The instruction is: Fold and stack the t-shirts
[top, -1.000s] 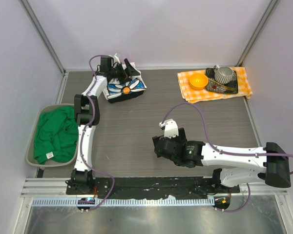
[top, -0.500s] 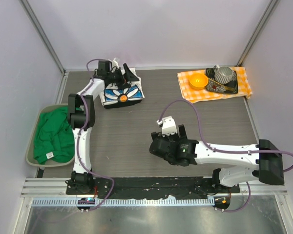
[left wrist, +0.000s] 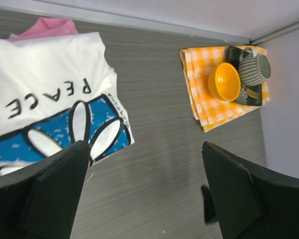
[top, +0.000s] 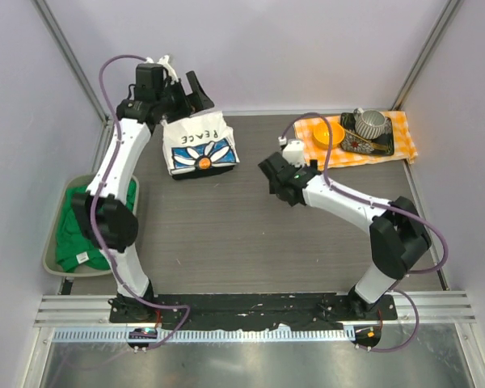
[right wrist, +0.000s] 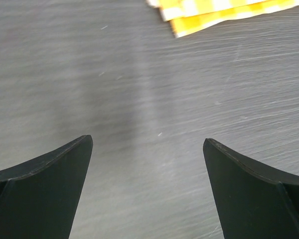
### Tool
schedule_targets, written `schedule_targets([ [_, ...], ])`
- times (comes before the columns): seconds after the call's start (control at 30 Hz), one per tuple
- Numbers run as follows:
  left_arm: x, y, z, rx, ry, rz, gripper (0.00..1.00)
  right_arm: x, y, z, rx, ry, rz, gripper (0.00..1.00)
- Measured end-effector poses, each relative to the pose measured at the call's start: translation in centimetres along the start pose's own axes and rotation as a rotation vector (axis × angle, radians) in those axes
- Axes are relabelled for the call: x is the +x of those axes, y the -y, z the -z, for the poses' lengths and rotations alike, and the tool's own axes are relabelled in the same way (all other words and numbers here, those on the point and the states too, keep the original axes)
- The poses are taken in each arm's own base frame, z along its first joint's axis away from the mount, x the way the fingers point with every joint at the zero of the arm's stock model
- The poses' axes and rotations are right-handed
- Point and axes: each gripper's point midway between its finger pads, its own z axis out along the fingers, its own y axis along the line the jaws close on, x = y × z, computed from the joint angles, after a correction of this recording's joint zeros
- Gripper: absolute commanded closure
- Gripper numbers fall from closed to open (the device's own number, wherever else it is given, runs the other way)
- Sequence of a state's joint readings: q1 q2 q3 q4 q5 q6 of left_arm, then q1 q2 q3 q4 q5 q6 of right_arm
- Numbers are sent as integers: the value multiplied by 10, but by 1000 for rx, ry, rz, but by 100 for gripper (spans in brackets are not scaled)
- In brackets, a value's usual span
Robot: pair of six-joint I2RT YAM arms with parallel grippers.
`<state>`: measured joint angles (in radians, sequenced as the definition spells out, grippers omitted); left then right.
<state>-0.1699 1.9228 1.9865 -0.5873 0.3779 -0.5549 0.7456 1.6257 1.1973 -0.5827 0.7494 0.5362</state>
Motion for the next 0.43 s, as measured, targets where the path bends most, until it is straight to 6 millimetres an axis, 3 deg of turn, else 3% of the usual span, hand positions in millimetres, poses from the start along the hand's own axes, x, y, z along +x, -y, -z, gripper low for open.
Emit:
schedule_targets([
  [0.1,3,24,47,-91,75,-91,0,-9,26,-22,70,-20,-33,0],
  [0.23,43,43,92,-146,113,-163,0,-21,53,-34,138,-15,-53,0],
  [0.3,70,35,105,-176,104,-177,0,-27,60,-35,151,-8,-60,0],
  [0.43,119,-12,120,-293,78,-174,0,-46,77,-24,136,27,-83,0],
])
